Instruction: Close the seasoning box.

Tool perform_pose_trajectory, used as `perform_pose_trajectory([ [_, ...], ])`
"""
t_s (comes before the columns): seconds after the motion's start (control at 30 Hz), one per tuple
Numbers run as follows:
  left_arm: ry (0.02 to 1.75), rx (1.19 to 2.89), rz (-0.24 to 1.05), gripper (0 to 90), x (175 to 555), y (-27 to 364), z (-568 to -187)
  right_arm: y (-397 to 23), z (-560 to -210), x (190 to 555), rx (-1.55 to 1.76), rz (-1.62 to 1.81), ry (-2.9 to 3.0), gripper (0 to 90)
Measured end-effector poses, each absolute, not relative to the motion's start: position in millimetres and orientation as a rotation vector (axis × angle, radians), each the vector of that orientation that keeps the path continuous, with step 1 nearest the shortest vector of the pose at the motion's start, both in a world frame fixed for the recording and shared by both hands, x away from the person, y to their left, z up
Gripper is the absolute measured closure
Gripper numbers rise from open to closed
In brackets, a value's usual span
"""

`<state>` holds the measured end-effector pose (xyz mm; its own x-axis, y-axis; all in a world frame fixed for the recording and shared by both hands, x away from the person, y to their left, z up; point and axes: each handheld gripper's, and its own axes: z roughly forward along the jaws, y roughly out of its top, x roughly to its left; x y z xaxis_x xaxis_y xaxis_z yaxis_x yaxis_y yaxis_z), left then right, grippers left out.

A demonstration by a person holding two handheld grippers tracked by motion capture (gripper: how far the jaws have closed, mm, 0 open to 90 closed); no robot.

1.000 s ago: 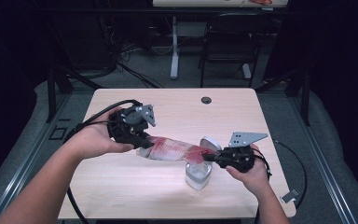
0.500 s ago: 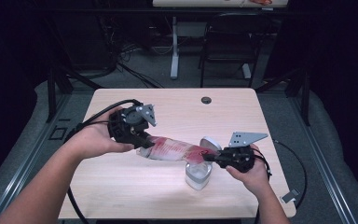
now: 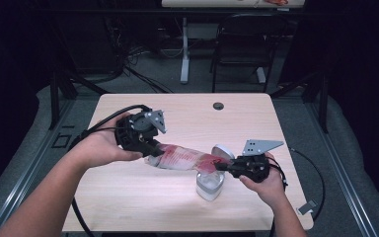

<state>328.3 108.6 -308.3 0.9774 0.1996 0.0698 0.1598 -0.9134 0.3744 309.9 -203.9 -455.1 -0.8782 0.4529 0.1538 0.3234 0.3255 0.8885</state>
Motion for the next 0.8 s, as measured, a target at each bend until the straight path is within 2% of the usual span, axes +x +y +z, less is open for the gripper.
perform_pose_trajectory([
  [0.8,0.240,2.745,0.158,79.1,328.8,104.7,-305.9,-204.6,-456.5,310.7,0.728,1.582,2.462,87.8],
])
